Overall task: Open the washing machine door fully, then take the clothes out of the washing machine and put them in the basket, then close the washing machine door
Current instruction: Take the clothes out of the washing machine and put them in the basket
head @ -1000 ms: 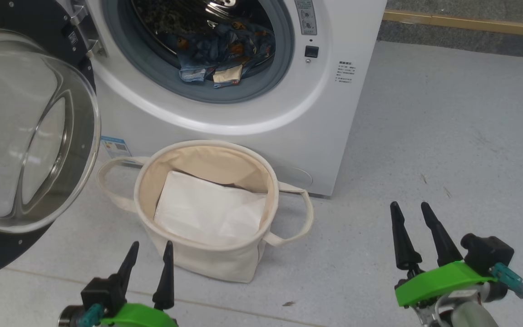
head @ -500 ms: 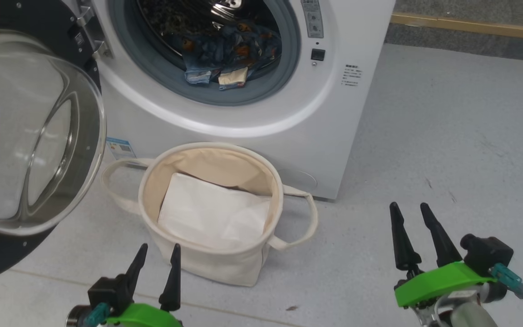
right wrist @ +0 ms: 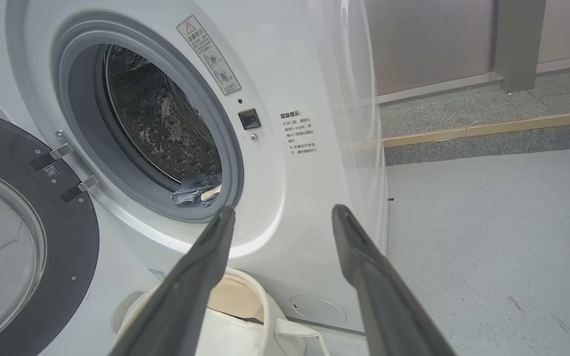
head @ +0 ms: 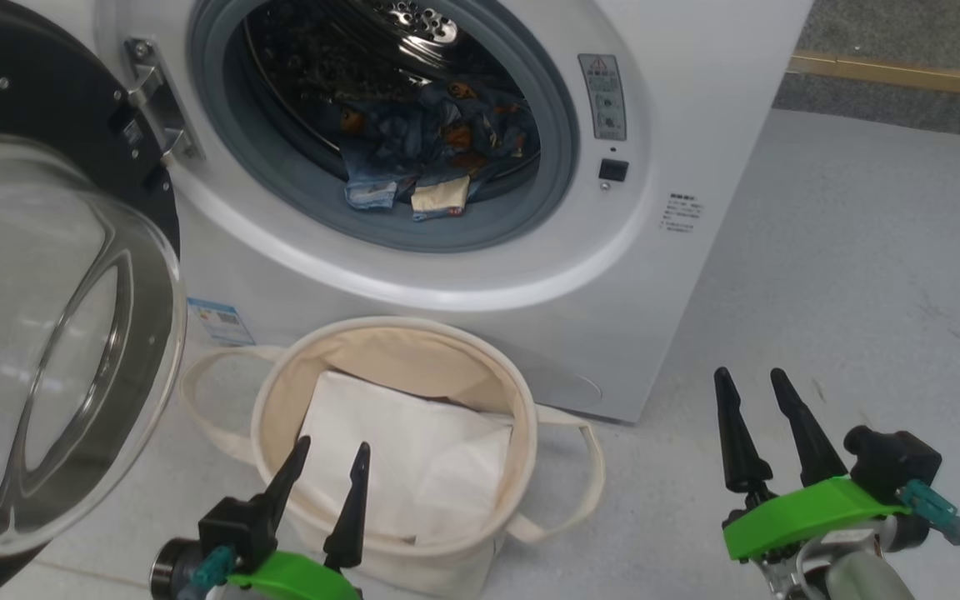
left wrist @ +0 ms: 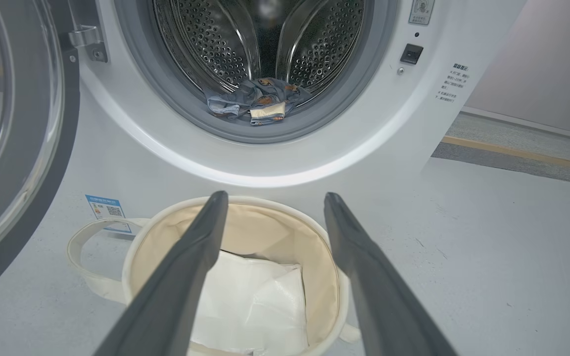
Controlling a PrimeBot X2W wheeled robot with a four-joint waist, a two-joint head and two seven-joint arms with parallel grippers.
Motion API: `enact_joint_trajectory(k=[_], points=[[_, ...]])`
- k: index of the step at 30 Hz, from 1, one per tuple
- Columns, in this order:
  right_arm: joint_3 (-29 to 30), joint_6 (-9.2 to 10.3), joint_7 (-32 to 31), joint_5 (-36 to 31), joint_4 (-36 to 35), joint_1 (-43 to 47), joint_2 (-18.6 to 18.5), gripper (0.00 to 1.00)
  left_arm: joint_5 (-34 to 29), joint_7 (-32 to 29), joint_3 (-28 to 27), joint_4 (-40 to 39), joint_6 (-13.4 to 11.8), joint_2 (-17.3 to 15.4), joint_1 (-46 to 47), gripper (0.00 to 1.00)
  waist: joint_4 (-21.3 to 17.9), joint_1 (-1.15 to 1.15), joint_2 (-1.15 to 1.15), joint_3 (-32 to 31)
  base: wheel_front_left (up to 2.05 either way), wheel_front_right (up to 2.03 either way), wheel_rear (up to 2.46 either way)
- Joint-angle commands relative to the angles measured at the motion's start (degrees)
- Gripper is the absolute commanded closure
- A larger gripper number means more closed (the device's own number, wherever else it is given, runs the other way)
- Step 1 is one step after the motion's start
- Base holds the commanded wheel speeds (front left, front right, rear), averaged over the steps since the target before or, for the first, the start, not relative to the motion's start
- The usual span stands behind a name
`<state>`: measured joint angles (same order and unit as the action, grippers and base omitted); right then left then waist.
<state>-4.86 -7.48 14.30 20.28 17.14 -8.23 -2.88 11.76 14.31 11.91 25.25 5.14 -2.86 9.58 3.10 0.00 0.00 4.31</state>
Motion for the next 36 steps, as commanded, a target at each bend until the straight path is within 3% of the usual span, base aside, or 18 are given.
enact_joint_trajectory(k=[1,24,36], points=[[-1.44,-0.01,0.70,0.19,-1.74,-2.20,0.01,0.00,-0.28,0.69,-1.71,-2.02,0.27,-0.23,1.81,0.00,0.03,0.00,0.00,0.03,1.24,-1.24,0.00],[-1.79,-0.01,0.70,0.02,-1.87,-2.63,0.01,0.00,-0.97,0.69,-2.38,-2.33,0.21,-0.14,2.27,0.00,0.17,0.00,0.00,1.42,0.22,-0.22,0.00],[-4.63,-0.01,0.70,-0.03,-3.18,-0.48,0.01,0.00,-2.81,0.69,-3.68,-2.99,-1.08,-1.07,5.29,0.00,-2.11,0.00,0.00,4.61,0.00,0.00,0.00]])
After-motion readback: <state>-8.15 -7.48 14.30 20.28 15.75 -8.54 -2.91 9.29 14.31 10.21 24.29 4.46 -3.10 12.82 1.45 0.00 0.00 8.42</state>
